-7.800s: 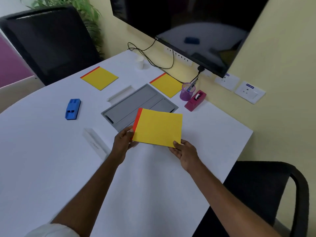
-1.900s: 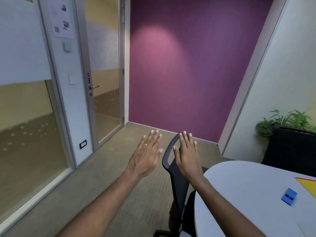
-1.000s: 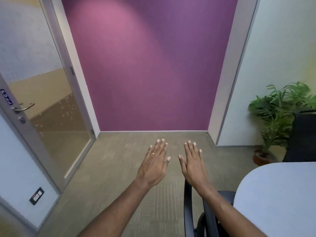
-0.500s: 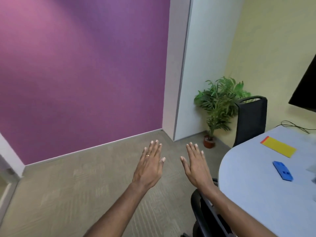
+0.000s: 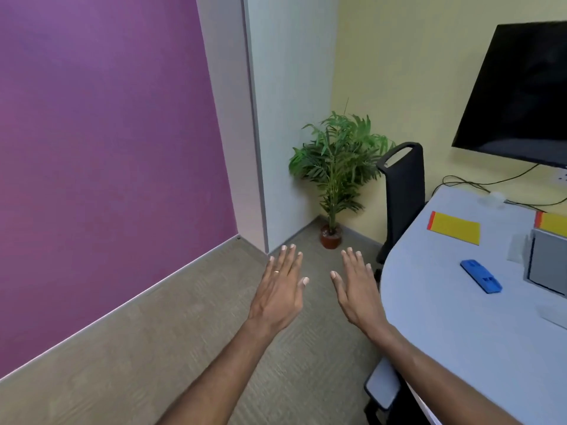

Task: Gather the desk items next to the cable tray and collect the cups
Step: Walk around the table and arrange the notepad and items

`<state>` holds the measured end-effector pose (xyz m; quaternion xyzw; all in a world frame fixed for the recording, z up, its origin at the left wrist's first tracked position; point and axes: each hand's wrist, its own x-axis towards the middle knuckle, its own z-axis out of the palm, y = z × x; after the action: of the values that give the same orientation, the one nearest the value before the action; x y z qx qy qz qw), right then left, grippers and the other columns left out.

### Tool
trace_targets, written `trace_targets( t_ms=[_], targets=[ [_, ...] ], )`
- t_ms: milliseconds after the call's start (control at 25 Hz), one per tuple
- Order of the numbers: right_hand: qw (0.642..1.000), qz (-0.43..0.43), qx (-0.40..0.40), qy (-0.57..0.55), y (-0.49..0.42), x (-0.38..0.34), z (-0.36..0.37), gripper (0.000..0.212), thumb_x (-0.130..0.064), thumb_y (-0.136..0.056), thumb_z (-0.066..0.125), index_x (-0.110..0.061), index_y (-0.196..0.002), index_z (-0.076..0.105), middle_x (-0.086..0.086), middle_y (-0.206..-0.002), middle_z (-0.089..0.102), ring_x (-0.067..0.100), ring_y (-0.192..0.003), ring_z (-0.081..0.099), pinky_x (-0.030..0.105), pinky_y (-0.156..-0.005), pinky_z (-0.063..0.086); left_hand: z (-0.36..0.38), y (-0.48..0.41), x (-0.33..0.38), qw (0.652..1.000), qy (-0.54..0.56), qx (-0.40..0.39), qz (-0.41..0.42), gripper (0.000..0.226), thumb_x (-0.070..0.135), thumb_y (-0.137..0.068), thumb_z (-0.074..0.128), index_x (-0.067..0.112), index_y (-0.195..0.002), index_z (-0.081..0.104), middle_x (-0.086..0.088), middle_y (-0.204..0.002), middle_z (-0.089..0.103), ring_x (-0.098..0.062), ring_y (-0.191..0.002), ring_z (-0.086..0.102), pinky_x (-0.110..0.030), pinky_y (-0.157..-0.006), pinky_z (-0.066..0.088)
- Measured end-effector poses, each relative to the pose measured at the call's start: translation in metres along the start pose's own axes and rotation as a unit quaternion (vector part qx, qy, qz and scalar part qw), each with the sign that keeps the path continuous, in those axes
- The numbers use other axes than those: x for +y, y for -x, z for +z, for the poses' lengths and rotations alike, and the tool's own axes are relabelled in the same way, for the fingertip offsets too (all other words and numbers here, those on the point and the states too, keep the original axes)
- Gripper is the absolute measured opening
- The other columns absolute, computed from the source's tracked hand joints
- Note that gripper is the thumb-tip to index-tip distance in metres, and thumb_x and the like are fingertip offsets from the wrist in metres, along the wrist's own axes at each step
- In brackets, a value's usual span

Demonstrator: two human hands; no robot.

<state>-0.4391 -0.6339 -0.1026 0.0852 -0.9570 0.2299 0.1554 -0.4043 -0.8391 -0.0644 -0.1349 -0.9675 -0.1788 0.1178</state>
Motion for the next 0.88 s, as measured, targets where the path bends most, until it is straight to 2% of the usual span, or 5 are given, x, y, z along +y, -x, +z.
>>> trace_targets(
  t_ms=[240,520,680,880],
  targets=[
    [0.997,0.059,0.012,0.04,-0.062,0.02,0.013,0.062,-0.049,-0.105,0.028,-0.017,-0.157,0.02,0.001,-0.166,0.016,0.016,-0.155,0.006,0.042,-0.127,0.012,0.028,-0.092,-0.015,0.996,0.042,-0.042,0.062,0.06,0.037,-0.109,0.028,0.016,-0.163,0.011,-0.002,-0.172,-0.001,-0.015,-0.158,-0.01,-0.042,-0.13,0.001],
    [0.984,0.16,0.014,0.078,-0.106,0.051,0.029,0.062,-0.048,-0.105,0.029,-0.018,-0.158,0.019,0.001,-0.167,0.012,0.018,-0.155,0.004,0.041,-0.127,0.008,0.076,-0.192,-0.031,0.978,0.072,-0.094,0.172,0.061,0.036,-0.109,0.028,0.015,-0.163,0.011,-0.002,-0.172,-0.001,-0.016,-0.158,-0.01,-0.039,-0.13,-0.004],
    [0.966,0.241,0.05,0.085,-0.132,0.059,0.034,0.063,-0.05,-0.104,0.027,-0.019,-0.158,0.016,0.001,-0.168,0.011,0.019,-0.156,0.003,0.037,-0.125,0.004,0.093,-0.258,-0.043,0.957,0.08,-0.113,0.254,0.061,0.036,-0.108,0.029,0.015,-0.163,0.011,-0.001,-0.172,0.0,-0.015,-0.158,-0.01,-0.038,-0.13,-0.004],
    [0.932,0.339,0.069,0.108,-0.154,0.067,0.039,0.063,-0.051,-0.105,0.026,-0.021,-0.159,0.014,-0.001,-0.168,0.008,0.018,-0.156,0.003,0.04,-0.127,0.005,0.115,-0.317,-0.041,0.928,0.103,-0.148,0.327,0.061,0.037,-0.108,0.027,0.016,-0.163,0.01,0.001,-0.171,-0.002,-0.013,-0.158,-0.011,-0.035,-0.129,-0.008]
  ],
)
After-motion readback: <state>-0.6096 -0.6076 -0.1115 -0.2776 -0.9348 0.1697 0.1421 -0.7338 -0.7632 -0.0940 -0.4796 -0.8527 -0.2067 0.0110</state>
